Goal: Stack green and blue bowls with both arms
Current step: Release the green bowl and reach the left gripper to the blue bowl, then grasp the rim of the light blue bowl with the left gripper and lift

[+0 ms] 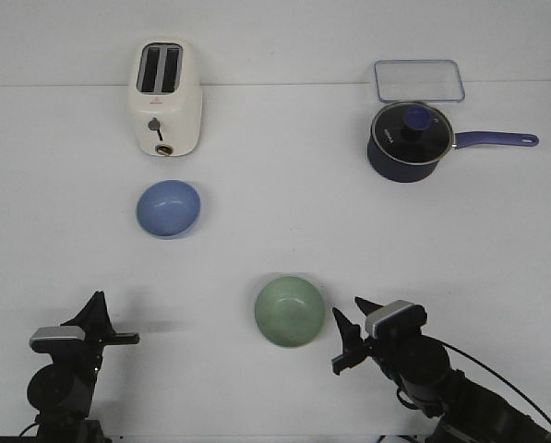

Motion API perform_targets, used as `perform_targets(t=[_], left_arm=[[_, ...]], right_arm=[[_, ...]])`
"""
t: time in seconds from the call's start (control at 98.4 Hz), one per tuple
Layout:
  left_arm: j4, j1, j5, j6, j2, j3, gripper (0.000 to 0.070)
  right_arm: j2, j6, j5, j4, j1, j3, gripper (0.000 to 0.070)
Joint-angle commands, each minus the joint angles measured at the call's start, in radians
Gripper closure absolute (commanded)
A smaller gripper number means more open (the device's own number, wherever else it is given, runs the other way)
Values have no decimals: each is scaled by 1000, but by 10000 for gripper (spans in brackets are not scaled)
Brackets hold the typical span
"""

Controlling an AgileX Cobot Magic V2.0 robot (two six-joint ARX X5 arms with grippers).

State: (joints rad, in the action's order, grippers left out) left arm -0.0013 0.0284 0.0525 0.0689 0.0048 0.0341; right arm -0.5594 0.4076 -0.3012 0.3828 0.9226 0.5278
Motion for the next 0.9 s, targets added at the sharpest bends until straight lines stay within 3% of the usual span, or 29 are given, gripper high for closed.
perform_targets(t=[0.0, 0.254, 0.396, 0.549, 0.589, 0.772, 0.803, 0.894], left_arm=[[11, -1, -2, 179, -2, -18, 685], [93, -1, -31, 330, 3, 37, 689], [-14, -1, -14, 322, 163, 251, 689], [-204, -1, -28, 210, 543, 542, 675], [-257, -1, -36, 191, 653, 618, 629], [-380, -1, -58, 166, 1064, 882, 255], [-380, -1, -71, 166, 1118, 914, 226], [-363, -1, -120, 165, 1258, 993, 227]], right_arm=[[32, 1, -21, -15, 28, -13, 381], [61, -7, -22, -16, 42, -23, 381], [61, -16, -22, -15, 42, -23, 381], [60, -40, -39, -33, 42, -23, 381], [60, -44, -41, -39, 42, -23, 381], [60, -47, -44, -48, 42, -23, 381], [60, -48, -44, -47, 42, -23, 381], [59, -50, -47, -47, 42, -23, 381]])
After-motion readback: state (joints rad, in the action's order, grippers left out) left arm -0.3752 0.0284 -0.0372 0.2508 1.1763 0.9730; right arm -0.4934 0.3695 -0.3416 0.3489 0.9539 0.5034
